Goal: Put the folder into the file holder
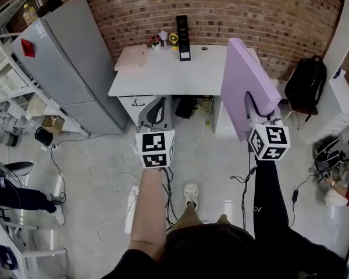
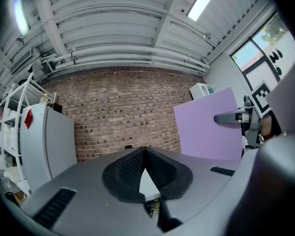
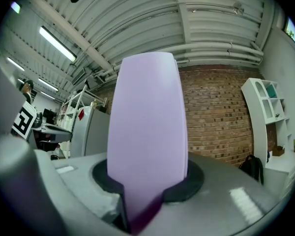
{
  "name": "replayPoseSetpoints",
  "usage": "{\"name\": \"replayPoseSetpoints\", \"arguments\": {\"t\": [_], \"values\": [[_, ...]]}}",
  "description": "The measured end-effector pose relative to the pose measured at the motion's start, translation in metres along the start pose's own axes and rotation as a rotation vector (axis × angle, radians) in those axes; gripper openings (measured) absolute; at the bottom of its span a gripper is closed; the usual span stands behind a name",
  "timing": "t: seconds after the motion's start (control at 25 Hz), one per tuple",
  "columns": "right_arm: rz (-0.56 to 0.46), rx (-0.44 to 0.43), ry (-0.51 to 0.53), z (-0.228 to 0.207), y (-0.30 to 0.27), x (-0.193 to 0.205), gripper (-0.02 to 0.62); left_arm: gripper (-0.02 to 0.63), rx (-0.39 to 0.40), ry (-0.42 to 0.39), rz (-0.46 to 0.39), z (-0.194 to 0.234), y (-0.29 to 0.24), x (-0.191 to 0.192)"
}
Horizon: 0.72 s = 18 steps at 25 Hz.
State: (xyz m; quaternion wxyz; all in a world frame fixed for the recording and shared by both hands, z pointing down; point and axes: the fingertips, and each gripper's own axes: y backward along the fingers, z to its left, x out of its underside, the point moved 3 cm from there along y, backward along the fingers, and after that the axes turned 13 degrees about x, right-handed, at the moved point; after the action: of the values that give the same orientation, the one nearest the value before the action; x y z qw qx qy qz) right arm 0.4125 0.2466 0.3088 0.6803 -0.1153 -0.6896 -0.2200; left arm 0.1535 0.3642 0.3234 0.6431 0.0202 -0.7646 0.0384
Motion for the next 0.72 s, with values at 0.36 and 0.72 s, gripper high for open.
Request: {"name": "replayPoseSetpoints", "arguments": {"t": [0.36,0.72], "values": [[0.007,0.024,0.001,0.023,-0.111,0.010,0.144,0.008,0.028,0.013,-0.005,0.078,-0.090,0.003],[0.011,0.074,-0.008,0.029,-0.192,0.027,0.144,0.008,0.067,0.009,-0.006,0.134,-0.168,0.012]]}}
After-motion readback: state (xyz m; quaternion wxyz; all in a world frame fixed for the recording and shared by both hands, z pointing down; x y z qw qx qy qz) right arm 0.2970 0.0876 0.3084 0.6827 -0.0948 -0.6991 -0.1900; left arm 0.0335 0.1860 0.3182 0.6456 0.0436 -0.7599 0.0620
